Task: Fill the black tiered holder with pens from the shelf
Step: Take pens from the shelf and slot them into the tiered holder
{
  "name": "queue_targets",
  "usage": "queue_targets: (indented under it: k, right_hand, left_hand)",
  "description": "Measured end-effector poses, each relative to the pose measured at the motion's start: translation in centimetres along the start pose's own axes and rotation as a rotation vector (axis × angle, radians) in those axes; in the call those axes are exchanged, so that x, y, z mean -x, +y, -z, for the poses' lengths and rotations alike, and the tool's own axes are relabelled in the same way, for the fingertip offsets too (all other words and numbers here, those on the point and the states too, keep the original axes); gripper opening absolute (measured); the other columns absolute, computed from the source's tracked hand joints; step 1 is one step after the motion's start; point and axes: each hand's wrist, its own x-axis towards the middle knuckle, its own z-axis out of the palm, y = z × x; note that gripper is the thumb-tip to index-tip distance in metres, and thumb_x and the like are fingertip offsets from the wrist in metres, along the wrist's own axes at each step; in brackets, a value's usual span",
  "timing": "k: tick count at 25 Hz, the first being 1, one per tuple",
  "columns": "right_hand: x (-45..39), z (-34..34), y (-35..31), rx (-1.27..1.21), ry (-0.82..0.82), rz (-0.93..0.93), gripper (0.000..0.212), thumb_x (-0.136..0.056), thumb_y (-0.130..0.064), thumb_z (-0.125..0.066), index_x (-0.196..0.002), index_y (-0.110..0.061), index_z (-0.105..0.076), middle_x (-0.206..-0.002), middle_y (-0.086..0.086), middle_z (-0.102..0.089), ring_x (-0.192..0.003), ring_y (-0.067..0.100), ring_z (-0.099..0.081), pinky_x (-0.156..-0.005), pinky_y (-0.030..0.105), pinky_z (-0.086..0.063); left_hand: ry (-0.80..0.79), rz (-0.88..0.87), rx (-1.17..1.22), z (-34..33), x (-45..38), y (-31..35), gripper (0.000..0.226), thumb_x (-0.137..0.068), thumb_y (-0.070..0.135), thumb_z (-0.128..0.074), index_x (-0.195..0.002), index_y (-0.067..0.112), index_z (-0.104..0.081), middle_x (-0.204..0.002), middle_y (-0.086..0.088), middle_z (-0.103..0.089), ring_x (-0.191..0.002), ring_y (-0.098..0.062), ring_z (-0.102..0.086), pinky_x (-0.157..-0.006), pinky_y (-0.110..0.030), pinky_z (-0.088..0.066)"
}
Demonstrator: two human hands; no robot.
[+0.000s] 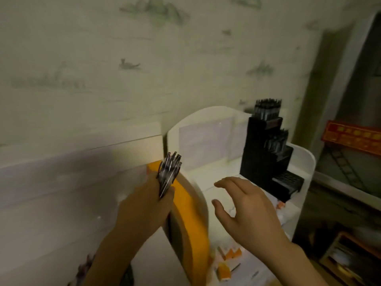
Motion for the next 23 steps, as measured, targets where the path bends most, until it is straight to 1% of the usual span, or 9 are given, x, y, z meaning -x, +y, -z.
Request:
queue_targets:
  k: [2,4,6,8,11,14,17,19,23]
  right_hand:
    - [0.6,2.3,5.1,0.038,0.016,-0.054,0.036,-0.085,-0.041,-0.066,-0.118,-0.029,-0.063,-0.114,-0.011,-0.066,-0.103,0.011,-0.062,-0.087,0.028,-0.049]
    - [1.2,4.4,10.0,0.071,0.009,-0.105,0.036,-0.086,-0.045,-0.064,-0.119,-0.032,-0.062,-0.116,-0.013,-0.065,-0.105,0.009,-0.061,-0.089,0.03,-0.051]
    - [1.8,6.3,14.3,0.11,0.002,-0.149,0.035,-0.086,-0.047,-0.062,-0.119,-0.034,-0.061,-0.116,-0.016,-0.064,-0.105,0.008,-0.06,-0.089,0.029,-0.051]
    - [2.5,8.0,18.1,0.132,-0.001,-0.184,0.035,-0.085,-0.047,-0.063,-0.118,-0.035,-0.06,-0.115,-0.016,-0.064,-0.103,0.008,-0.061,-0.087,0.028,-0.05]
    - [3.6,9.8,23.6,0.151,-0.015,-0.22,0.035,-0.085,-0.046,-0.062,-0.118,-0.035,-0.06,-0.116,-0.015,-0.064,-0.104,0.009,-0.06,-0.087,0.028,-0.05]
    - [4.3,10.2,28.1,0.152,-0.051,-0.249,0.035,-0.086,-0.049,-0.057,-0.12,-0.037,-0.058,-0.119,-0.016,-0.062,-0.107,0.009,-0.058,-0.09,0.028,-0.048]
    - [3.9,9.4,31.6,0.131,-0.067,-0.273,0.035,-0.087,-0.051,-0.056,-0.119,-0.038,-0.057,-0.119,-0.017,-0.061,-0.106,0.008,-0.057,-0.09,0.027,-0.047]
    - [2.7,8.4,33.9,0.127,-0.068,-0.272,0.035,-0.086,-0.05,-0.058,-0.119,-0.038,-0.057,-0.118,-0.017,-0.062,-0.105,0.008,-0.058,-0.088,0.026,-0.046]
    - [-1.1,5.8,38.1,0.117,-0.072,-0.259,0.035,-0.083,-0.044,-0.065,-0.116,-0.036,-0.059,-0.114,-0.015,-0.064,-0.103,0.01,-0.061,-0.088,0.03,-0.05]
  left_hand:
    - [-0.032,-0.06,0.097,-3.4,-1.0,4.7,0.012,-0.094,0.037,-0.053,-0.089,0.027,-0.048,-0.06,0.004,-0.051,-0.051,-0.011,-0.052,-0.05,-0.025,-0.039]
    - [-0.055,-0.114,0.121,-7.2,-1.6,9.3,0.013,-0.092,0.036,-0.056,-0.087,0.026,-0.048,-0.063,0.002,-0.054,-0.056,-0.013,-0.055,-0.049,-0.025,-0.038]
    - [-0.068,-0.144,0.1,-10.9,-2.1,13.2,0.015,-0.091,0.036,-0.058,-0.085,0.027,-0.047,-0.065,0.003,-0.056,-0.057,-0.008,-0.055,-0.049,-0.021,-0.037]
    - [-0.099,-0.133,0.122,-14.3,-2.5,16.3,0.015,-0.091,0.036,-0.059,-0.084,0.029,-0.047,-0.061,0.004,-0.055,-0.048,-0.005,-0.055,-0.041,-0.013,-0.033]
    - [-0.163,-0.12,0.155,-19.1,-2.9,20.3,0.013,-0.092,0.036,-0.058,-0.087,0.031,-0.047,-0.06,0.005,-0.055,-0.045,-0.002,-0.055,-0.036,-0.011,-0.034]
    - [-0.237,-0.119,0.172,-23.0,-3.8,22.8,0.011,-0.093,0.037,-0.056,-0.09,0.033,-0.046,-0.065,0.006,-0.055,-0.049,-0.006,-0.053,-0.044,-0.012,-0.037]
    - [-0.286,-0.122,0.169,-26.3,-5.5,24.0,0.013,-0.094,0.036,-0.055,-0.089,0.031,-0.045,-0.063,0.005,-0.053,-0.046,-0.005,-0.05,-0.045,-0.013,-0.039]
    - [-0.311,-0.118,0.175,-28.4,-7.1,24.5,0.012,-0.094,0.036,-0.054,-0.089,0.03,-0.045,-0.065,0.003,-0.055,-0.05,-0.007,-0.053,-0.049,-0.017,-0.044]
    - [-0.346,-0.103,0.217,-32.5,-11.2,25.2,0.008,-0.094,0.037,-0.053,-0.095,0.034,-0.046,-0.076,-0.001,-0.063,-0.06,-0.013,-0.062,-0.048,-0.016,-0.048]
